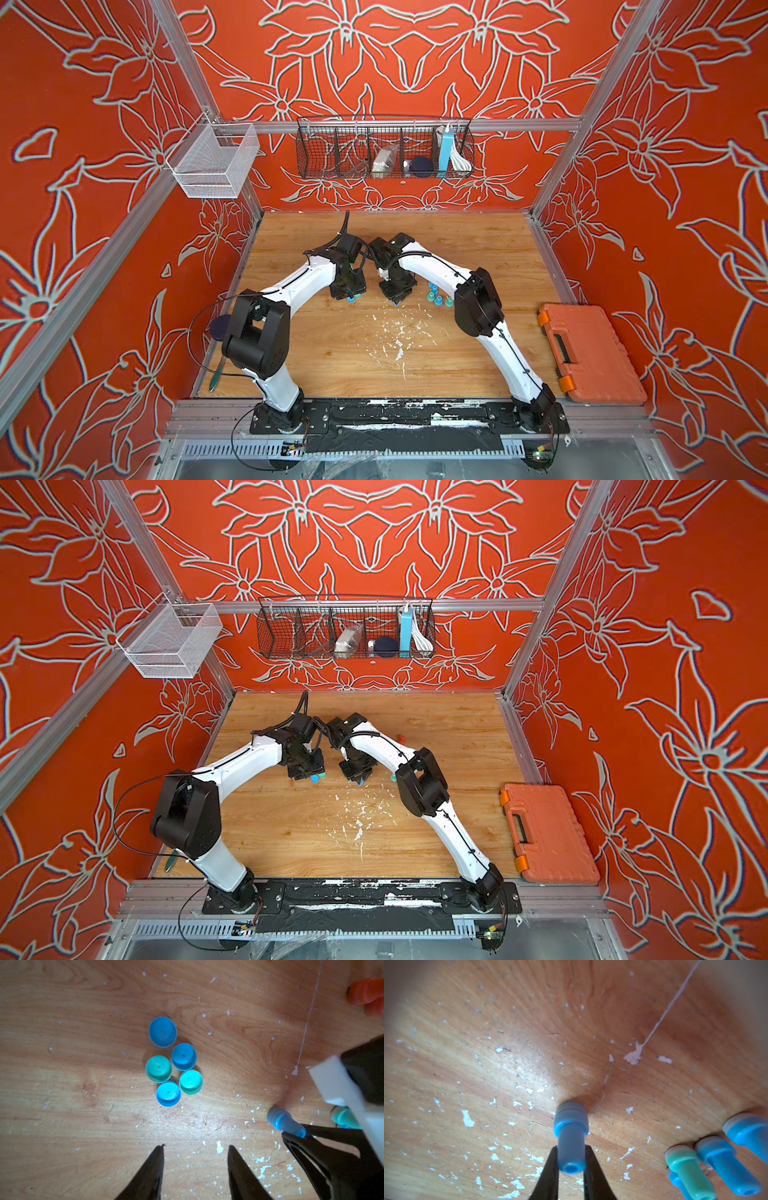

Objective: Close the stamp cap
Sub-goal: Close the cover of the stamp, then place the stamp at the center of the board.

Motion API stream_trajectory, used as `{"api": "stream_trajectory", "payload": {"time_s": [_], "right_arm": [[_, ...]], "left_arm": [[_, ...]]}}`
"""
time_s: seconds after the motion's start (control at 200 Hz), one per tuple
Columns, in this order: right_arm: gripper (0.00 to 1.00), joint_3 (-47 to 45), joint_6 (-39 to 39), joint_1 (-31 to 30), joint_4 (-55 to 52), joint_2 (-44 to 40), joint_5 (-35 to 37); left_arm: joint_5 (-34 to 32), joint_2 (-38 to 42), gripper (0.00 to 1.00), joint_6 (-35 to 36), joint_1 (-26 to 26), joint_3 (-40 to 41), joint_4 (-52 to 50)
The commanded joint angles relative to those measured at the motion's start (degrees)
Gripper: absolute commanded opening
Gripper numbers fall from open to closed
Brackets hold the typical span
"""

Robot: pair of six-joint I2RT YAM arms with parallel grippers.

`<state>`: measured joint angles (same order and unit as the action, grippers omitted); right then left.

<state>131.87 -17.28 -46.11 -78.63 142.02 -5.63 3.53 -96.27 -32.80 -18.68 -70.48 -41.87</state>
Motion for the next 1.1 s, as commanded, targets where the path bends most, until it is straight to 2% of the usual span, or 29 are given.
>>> {"api": "stream_trajectory", "payload": {"time_s": [0.0, 0.435, 0.621, 0.836, 1.096], "right_arm": [[0.17, 5.29, 0.35, 0.27, -4.45, 5.57, 0.35], [0.16, 13.82, -0.58, 2.95, -6.45, 14.0, 1.78], [0.15, 22.02, -0.78, 6.65, -8.58, 17.93, 3.75], [0.14, 23.76, -0.83, 10.52, -6.38, 17.75, 5.66], [0.15, 26.55, -0.74, 12.45, -4.92, 18.86, 6.02]], "left_arm": [[-0.37, 1.63, 0.5, 0.7, 0.48, 0.34, -0.58], [-0.37, 2.26, 0.5, 0.66, 0.92, 1.3, -0.32], [-0.65, 3.09, 0.5, 0.53, 0.88, 2.0, -0.32], [-0.98, 3.82, 0.5, 0.63, 1.01, 2.71, -0.41], [-0.98, 3.97, 0.5, 0.72, 1.22, 3.07, -0.23]]}}
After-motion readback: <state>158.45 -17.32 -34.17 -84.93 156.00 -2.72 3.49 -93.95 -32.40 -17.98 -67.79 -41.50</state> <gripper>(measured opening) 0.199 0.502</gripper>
